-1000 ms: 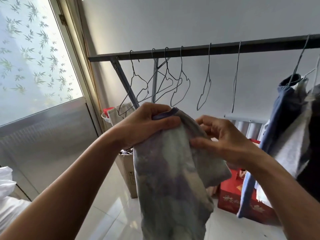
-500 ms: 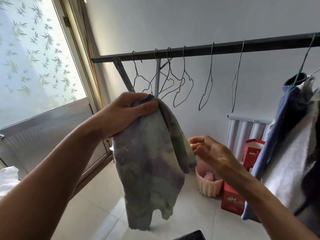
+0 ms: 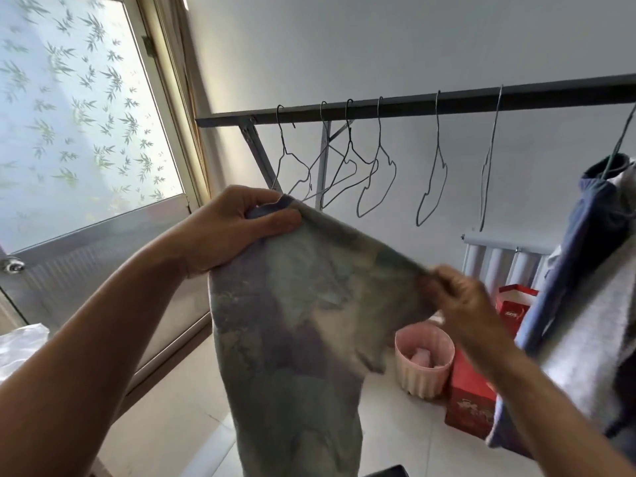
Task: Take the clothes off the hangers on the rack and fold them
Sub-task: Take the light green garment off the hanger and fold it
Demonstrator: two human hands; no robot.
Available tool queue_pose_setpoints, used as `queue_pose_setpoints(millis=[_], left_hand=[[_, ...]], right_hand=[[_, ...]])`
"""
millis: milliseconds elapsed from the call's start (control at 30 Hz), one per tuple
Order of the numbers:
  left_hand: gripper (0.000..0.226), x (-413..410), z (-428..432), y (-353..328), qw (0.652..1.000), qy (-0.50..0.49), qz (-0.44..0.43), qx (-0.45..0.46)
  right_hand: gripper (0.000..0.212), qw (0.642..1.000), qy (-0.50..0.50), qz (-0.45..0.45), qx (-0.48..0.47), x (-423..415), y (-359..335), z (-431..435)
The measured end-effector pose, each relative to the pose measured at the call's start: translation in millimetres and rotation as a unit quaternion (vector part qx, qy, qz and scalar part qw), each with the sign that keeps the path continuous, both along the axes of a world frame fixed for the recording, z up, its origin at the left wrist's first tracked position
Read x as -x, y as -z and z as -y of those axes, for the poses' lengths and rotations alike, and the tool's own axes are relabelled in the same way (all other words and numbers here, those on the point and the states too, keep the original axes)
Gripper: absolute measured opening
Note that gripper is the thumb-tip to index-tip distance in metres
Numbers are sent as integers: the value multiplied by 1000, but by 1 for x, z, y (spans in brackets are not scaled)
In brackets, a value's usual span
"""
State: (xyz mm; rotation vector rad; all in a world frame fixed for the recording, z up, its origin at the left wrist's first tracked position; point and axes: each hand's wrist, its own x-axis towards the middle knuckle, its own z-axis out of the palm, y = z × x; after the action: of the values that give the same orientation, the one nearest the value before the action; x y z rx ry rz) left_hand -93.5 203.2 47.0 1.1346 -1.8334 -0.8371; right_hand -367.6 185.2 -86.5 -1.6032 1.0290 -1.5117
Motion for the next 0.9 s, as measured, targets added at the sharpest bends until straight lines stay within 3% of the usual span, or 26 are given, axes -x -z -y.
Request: queue_pose_setpoints(millis=[100,267,333,433,567,633,733,800,900], left_hand=[[23,-8,-2,2,1000,8,9,0],[23,-2,-2,0,998,37,-42,9],[25,3,-2,-4,997,60,-48,15],[20,12,0,-10,994,96,-46,20],[22,27,5,-15,995,92,-37,27],[25,33,6,-16,996,85,-20,31],[31,35,9,-14,997,77,7,28],[34,35,10,-13,997,73,18,24],[38,32,5,-17,998,44,48,20]], right_hand=[[36,993,-52,102,10,28,-22,7],[34,977,-87,191,28,33,-44,15],[36,983,-61,171,24,33,-46,21],[20,994,-20,99,-29,24,-44,34],[22,987,116,-106,-34,-5,-35,30],[24,996,59,-61,6,-21,-37,9],[57,988,-152,-30,-15,-42,-41,-23],[38,974,-206,-82,-36,-53,-38,-38],[9,982,-149,-104,-46,-62,-31,-44]])
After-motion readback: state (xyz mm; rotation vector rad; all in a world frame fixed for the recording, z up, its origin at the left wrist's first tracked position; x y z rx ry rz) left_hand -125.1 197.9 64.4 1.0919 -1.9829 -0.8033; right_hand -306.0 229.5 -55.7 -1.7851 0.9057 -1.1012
